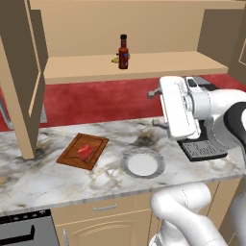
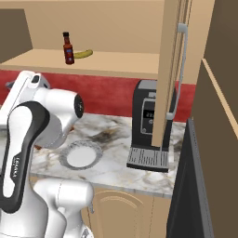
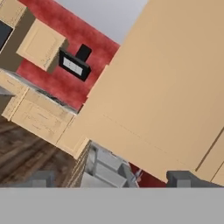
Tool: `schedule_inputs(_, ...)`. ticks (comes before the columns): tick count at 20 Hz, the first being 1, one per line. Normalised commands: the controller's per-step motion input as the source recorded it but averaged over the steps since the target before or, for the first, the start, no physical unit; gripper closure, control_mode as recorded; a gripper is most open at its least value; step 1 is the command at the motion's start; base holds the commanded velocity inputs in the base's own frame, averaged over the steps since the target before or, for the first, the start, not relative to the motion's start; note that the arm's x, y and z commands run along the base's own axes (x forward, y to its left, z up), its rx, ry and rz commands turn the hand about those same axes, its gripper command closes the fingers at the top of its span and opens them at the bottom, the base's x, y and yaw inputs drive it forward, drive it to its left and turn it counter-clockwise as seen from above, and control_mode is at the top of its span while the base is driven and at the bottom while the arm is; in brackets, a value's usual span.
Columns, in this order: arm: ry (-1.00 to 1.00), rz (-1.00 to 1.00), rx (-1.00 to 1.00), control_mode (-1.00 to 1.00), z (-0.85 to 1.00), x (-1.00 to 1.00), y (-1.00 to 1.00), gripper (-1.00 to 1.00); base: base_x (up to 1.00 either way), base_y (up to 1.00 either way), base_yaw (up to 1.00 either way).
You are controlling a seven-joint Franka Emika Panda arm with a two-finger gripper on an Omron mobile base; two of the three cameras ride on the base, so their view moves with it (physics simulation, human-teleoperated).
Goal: Pick the steak from the plate and place it on the cutting board. Then pick the condiment bottle from the cabinet and place it next to the cutting board.
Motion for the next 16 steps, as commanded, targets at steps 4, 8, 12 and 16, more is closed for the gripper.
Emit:
schedule_inputs(4,0.06,0.0,0.1,-1.0,0.08,0.21,-0.14,-1.0,0.0,0.0,0.0)
schedule_inputs(8,0.11,0.0,0.1,-1.0,0.19,0.26,-0.15,-1.0,0.0,0.0,0.0)
schedule_inputs(12,0.07,0.0,0.07,-1.0,0.22,0.18,-0.2,-1.0,0.0,0.0,0.0)
schedule_inputs(16,0.06,0.0,0.02,-1.0,0.22,0.13,-0.2,-1.0,0.0,0.0,0.0)
